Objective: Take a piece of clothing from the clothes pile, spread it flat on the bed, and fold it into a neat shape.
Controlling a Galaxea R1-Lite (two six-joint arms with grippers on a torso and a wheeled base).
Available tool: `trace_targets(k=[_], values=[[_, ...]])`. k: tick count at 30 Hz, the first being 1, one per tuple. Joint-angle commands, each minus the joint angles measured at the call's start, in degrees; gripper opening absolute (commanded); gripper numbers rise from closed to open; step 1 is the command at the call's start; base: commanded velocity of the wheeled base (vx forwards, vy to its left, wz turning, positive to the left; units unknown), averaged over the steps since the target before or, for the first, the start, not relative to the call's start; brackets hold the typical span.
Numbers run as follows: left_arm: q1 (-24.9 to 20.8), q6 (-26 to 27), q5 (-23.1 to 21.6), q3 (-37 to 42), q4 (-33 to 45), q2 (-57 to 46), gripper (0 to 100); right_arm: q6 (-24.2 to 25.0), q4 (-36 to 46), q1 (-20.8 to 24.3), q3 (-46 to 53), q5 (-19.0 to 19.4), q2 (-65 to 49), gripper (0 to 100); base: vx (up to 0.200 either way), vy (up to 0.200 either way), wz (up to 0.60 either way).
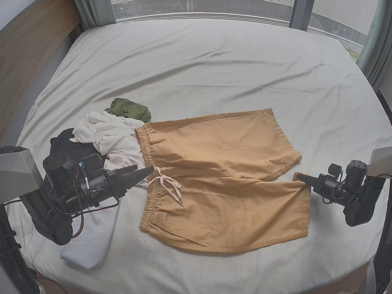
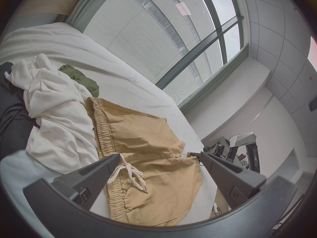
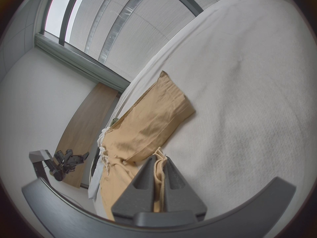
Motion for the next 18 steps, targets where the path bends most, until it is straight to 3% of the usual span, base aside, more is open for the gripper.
trace_targets(k=[1,10,14,15,18], values=[[0.0,0.0,0.0,0.1,0.0,0.4,100,0.1,-0.1,0.1,-1.1,-0.3,0.7,0,0.0,0.0,0.0],[-0.1,0.4,0.0,0.4,0.0,1.3,100,0.1,0.0,0.0,-2.1,-0.4,0.9,0,0.0,0.0,0.0],[-0.1,0.5,0.0,0.5,0.0,1.6,100,0.0,0.0,-0.1,-2.7,-2.3,1.0,0,0.0,0.0,0.0],[-0.1,0.5,0.0,0.5,-0.1,1.6,100,0.0,0.0,-0.2,-3.5,-3.0,1.0,100,0.0,0.0,0.0],[-0.1,0.5,0.0,0.8,0.0,1.6,100,-0.3,-0.1,-0.9,-5.0,-4.6,1.3,100,0.0,0.0,0.0]])
